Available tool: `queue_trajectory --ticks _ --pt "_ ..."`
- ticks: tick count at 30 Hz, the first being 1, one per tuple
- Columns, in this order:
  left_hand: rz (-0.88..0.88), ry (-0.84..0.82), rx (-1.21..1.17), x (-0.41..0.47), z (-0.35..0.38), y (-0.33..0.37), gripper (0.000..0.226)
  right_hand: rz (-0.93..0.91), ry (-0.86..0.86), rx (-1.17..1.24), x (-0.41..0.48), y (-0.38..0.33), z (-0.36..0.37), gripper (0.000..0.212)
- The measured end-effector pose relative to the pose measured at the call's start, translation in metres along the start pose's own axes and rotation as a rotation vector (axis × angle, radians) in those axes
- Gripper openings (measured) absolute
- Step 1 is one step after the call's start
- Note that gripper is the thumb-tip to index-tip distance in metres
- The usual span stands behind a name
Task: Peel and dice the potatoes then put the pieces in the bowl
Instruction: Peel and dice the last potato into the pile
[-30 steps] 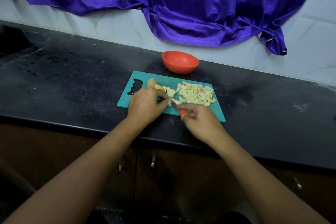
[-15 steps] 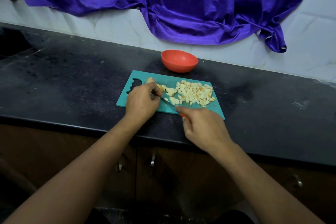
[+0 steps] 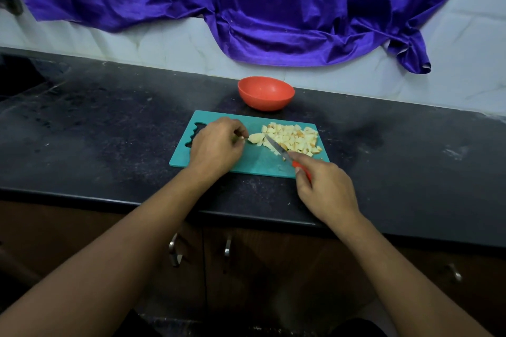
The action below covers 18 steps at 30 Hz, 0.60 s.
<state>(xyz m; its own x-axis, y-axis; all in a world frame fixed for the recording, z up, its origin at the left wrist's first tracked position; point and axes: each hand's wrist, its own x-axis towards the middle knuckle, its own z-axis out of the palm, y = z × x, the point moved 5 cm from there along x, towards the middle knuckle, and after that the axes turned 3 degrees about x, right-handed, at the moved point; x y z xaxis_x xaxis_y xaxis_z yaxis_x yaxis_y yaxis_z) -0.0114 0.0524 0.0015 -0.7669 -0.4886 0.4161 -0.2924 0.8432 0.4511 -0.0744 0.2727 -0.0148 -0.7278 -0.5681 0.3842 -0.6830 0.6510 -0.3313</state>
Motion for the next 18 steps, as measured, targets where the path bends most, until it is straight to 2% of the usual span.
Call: queue_trajectory --ticks 4,7,10,14,18 --pt "0.144 -0.174 0.208 0.024 0.016 0.02 0.037 0.004 0.003 0.015 0.0 -0.001 -0.003 0.041" --pt "0.186 -0.258 0.311 0.03 0.024 0.025 0.031 0.016 -0.001 0.019 0.0 0.0 -0.003 0.041" --pt "0.206 -0.215 0.34 0.03 0.024 0.025 0.026 0.024 0.0 0.025 0.0 0.002 -0.002 0.041" --pt "0.143 -0.123 0.18 0.02 0.014 0.016 0.025 0.035 -0.011 0.033 0.001 0.002 -0.001 0.042" --pt "0.056 -0.146 -0.062 0.002 0.012 -0.003 0.019 0.039 -0.013 0.009 0.001 0.003 0.001 0.042"
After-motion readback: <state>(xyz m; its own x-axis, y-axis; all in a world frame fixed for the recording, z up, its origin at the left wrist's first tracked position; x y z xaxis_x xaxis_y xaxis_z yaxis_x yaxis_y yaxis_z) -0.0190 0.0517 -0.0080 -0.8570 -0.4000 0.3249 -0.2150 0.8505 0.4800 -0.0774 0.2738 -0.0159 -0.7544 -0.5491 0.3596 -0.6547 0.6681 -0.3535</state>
